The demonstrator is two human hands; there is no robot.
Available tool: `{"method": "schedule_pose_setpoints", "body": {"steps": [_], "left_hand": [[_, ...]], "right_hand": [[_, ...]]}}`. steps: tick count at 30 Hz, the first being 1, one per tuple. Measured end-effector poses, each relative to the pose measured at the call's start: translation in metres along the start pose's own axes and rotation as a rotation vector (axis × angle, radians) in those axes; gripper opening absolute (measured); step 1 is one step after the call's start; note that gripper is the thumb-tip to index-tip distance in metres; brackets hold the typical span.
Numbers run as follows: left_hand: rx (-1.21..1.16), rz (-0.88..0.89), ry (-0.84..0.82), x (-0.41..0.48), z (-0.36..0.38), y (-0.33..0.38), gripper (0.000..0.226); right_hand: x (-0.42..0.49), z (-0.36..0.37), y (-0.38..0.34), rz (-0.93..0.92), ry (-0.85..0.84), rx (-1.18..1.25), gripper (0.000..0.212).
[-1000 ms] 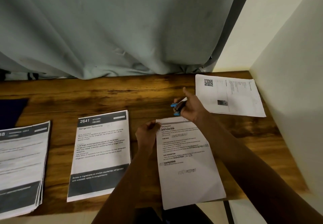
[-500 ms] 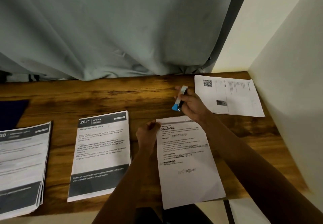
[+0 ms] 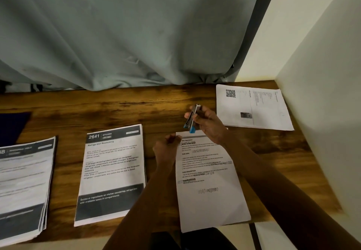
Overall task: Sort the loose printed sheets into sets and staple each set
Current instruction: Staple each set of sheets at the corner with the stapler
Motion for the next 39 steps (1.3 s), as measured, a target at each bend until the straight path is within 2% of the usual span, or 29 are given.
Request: {"method": "schedule_pose_setpoints", "body": {"steps": [3,11,16,21,31,39], "left_hand": [[0.000,0.013,0.011,-0.002,-0.001,0.004,0.003],[0.027,0.020,0.033,-0.002,-0.001,0.003,0.004],[-0.001,-0.005,0.028,-0.002,-0.002,0.001,0.003],[-0.049,-0.019,0.016,-0.003,-0.002,0.001,0.014],[-0.013,-0.036,0.000,-0.001,-0.002,0.003,0.002],[-0.013,-0.005,0.017,-0.001,-0.002,0.005,0.004]], "right_hand": [[0.000,0.002,-0.001,-0.026,0.006,-0.114,0.034],[0.001,0.004,0.009,0.012,-0.009,-0.196,0.032],[0.000,0.004,0.007,0.001,-0.009,-0.168,0.031],[0.000,0.004,0.008,0.004,-0.032,-0.200,0.030],[-0.002,0.003,0.002,-0.027,-0.035,-0.145,0.029],[0.000,0.003,0.007,-0.013,-0.051,-0.163,0.028]]}}
Point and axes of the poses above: each hand's wrist, its own x-axis towards the middle knuckle, its own z-axis out of the palm, y = z × x, the point moved 8 cm from there along x, towards the middle knuckle, and after that the axes turned 14 degrees about x, right-handed, at the moved point
